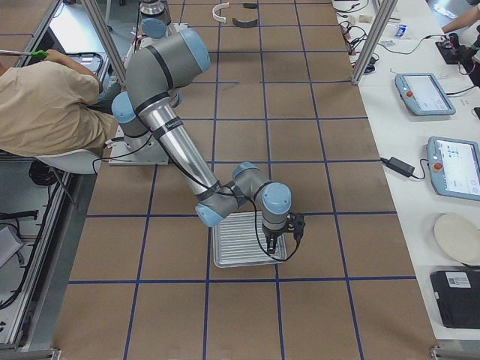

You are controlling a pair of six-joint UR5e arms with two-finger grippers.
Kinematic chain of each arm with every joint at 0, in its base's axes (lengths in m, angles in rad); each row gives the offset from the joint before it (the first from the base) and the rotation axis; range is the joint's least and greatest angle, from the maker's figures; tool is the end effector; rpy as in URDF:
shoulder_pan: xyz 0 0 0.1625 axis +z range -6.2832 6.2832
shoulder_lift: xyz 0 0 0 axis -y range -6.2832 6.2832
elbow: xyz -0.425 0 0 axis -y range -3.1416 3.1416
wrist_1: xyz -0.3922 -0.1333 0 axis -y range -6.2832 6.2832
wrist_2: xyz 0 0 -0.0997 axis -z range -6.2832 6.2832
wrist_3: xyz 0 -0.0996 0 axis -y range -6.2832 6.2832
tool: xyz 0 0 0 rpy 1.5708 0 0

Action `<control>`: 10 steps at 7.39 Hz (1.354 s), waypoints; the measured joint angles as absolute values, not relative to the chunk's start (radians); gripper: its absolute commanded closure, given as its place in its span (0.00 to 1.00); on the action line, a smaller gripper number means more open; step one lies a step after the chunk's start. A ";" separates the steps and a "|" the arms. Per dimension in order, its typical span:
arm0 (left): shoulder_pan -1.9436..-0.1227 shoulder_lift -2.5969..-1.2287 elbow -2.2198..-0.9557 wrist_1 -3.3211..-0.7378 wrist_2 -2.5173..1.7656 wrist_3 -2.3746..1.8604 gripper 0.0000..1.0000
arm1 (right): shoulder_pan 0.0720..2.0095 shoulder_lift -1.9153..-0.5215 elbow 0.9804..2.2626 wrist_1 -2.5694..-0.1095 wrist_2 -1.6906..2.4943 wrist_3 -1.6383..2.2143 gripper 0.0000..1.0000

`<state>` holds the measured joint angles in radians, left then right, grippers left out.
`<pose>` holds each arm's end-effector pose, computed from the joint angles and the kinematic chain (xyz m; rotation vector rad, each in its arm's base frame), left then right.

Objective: Place bearing gear from tray to pile

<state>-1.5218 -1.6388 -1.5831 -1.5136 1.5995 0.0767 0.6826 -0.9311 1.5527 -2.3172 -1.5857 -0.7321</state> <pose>-0.1050 -0.5230 0.4532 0.0437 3.1139 0.0387 -0.4475 -0.5337 0.1887 -0.2383 -3.0294 0.1145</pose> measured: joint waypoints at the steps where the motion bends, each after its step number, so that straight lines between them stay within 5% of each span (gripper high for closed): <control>1: -1.522 -1.639 -1.583 -1.513 1.599 0.077 0.00 | 0.683 -0.930 1.554 -2.324 -1.584 -0.731 0.26; 10: -1.523 -1.641 -1.582 -1.505 1.597 0.077 0.00 | 0.683 -0.934 1.569 -2.315 -1.581 -0.669 0.24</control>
